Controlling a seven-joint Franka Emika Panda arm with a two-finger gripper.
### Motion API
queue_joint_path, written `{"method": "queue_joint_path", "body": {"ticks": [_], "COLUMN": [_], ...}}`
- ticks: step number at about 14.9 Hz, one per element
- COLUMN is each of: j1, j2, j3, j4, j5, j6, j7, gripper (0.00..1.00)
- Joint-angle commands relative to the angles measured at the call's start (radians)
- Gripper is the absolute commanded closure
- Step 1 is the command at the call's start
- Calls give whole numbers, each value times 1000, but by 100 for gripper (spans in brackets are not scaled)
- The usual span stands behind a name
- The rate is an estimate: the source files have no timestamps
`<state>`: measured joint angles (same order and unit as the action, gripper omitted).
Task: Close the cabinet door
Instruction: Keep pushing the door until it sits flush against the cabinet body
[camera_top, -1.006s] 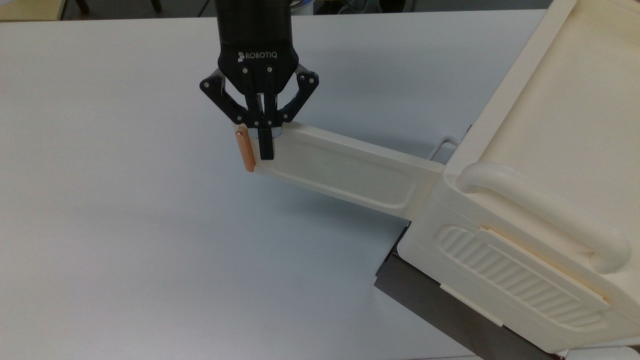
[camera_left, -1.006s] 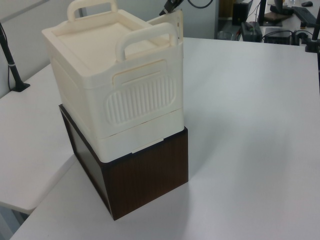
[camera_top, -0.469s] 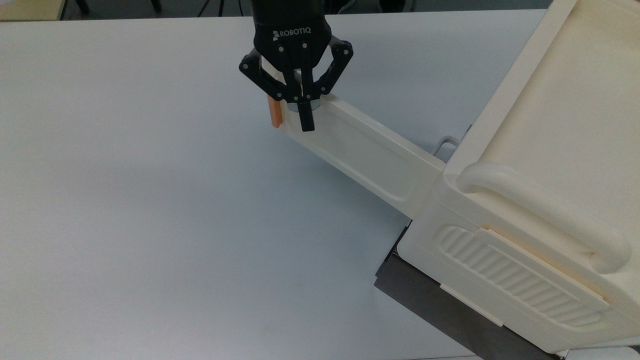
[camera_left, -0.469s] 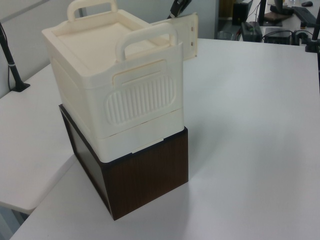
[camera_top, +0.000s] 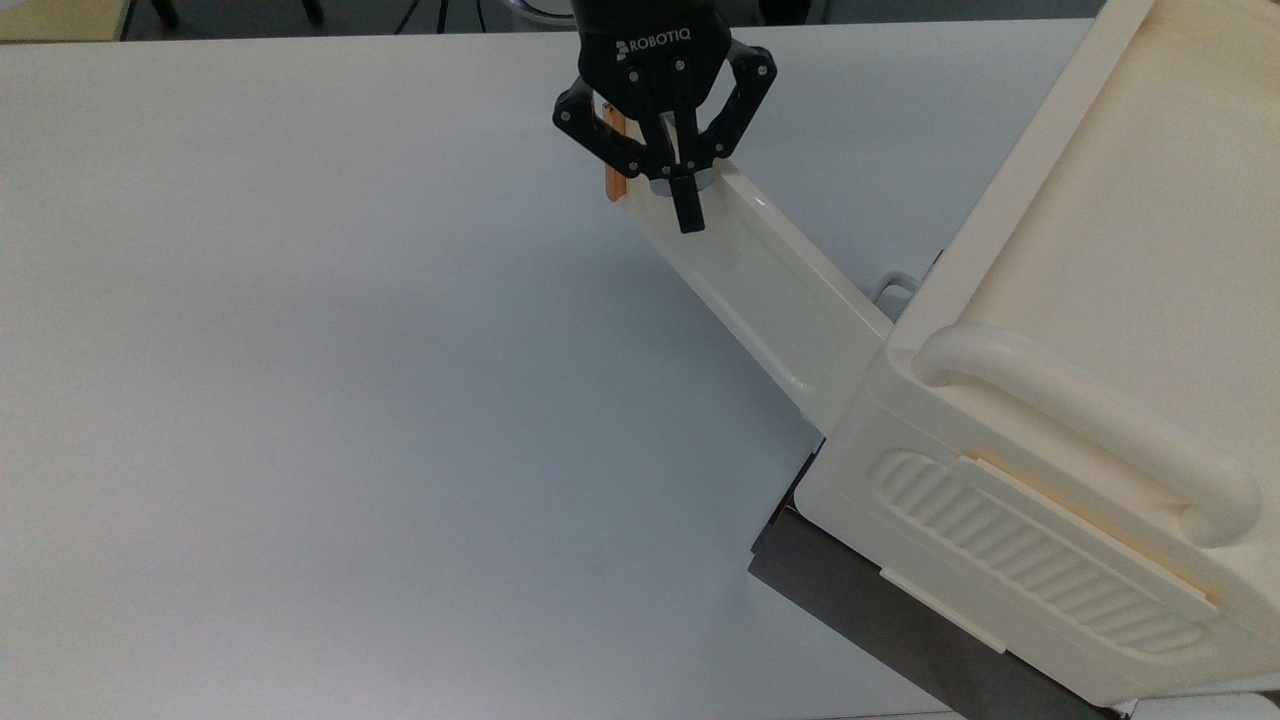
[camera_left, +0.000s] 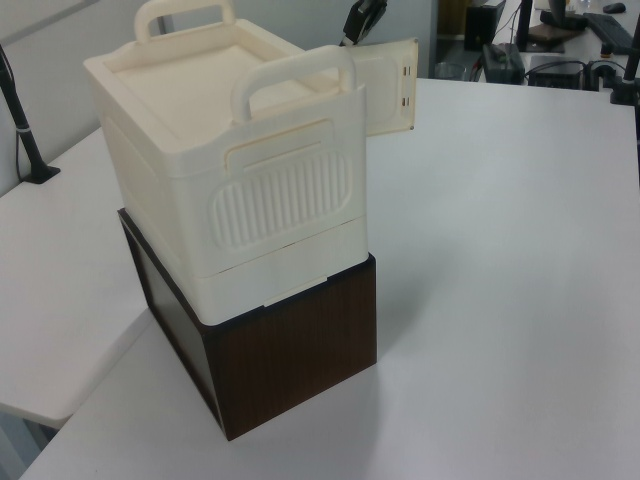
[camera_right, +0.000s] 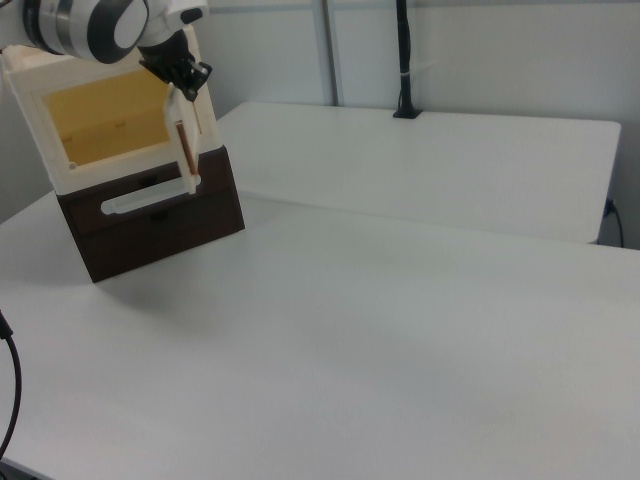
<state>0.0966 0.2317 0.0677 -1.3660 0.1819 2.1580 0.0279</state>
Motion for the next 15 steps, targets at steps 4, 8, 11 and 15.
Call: {"method": "queue_joint_path", "body": {"ticks": [4, 8, 11, 15], "j1": [3, 2, 0, 2], "j2": [-84, -86, -84, -84], "j3": [38, 40, 38, 40], "j4": [-11, 36, 35, 31], "j5": [167, 254, 249, 231], "j6": [-240, -296, -283, -320], "j7": [47, 46, 20, -52], "gripper": [100, 100, 100, 100]}}
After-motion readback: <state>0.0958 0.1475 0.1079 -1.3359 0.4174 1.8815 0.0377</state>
